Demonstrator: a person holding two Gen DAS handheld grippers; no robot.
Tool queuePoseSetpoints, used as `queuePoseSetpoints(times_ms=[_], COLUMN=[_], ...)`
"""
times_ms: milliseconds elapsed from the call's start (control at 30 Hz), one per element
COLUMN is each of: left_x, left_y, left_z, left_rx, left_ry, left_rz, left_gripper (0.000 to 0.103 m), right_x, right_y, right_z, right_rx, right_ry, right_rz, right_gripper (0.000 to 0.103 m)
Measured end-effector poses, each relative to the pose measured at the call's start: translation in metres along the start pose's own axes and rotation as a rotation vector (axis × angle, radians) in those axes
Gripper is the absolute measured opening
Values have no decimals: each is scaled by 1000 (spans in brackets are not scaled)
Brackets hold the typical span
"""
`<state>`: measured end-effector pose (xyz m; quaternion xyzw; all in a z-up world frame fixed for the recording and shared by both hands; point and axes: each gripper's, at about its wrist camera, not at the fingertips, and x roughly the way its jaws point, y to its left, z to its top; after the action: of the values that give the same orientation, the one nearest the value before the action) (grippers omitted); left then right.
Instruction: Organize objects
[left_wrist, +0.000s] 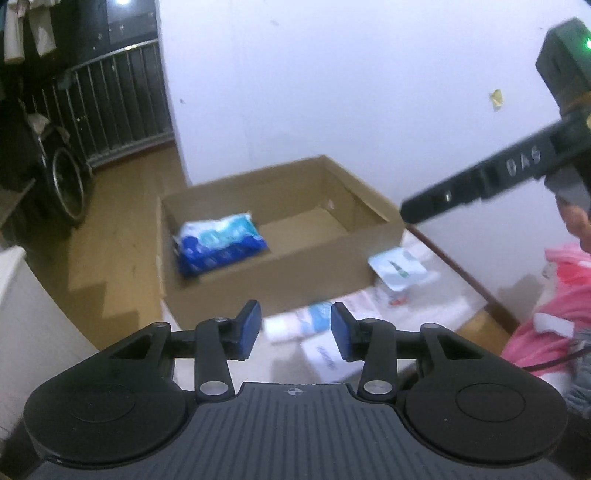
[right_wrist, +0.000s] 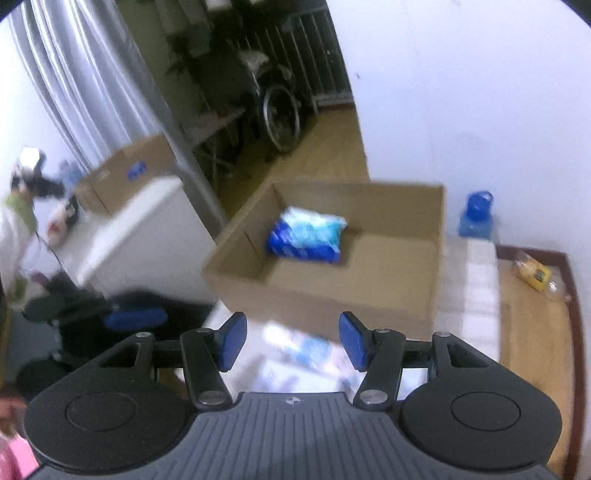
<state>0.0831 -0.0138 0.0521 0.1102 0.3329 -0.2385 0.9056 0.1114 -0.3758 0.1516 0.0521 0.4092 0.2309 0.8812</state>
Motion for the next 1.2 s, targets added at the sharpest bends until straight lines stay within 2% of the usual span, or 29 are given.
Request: queuePoseSetpoints(times_ms=[67,200,333,467,600,800,1100,1200], left_x=[6,28,52,69,76,86,92,93], left_y=[-4,-4,-8,-10,-10,-13,-15,-21], left_z=[-5,-14,-28,-41,-50,-53,-55,-54], left_rx=[-19,-56,-62,-137,-220,-275,-282,-245], left_ry=[0,35,62,70,48,37,56,66], left_rz=[-17,-65,-50,-47,-48,-22,21,29], left_gripper=[41,42,44,53,62,64,67,69], right_x=[0,5,14,29,44,54,65,68], right_y=[-5,-18,-25,-33,-35,-47,-44,-43], right_z=[-13,-35,-54,-70,-80,-92,-100,-102], right_rx=[8,70,86,161,201,336,354,369], right_ry=[20,45,56,63,65,35,35,37], right_rz=[-29,-34,-87,-61,-77,-68,-76,-64], right_gripper=[59,59,59,59,59,59,59,64])
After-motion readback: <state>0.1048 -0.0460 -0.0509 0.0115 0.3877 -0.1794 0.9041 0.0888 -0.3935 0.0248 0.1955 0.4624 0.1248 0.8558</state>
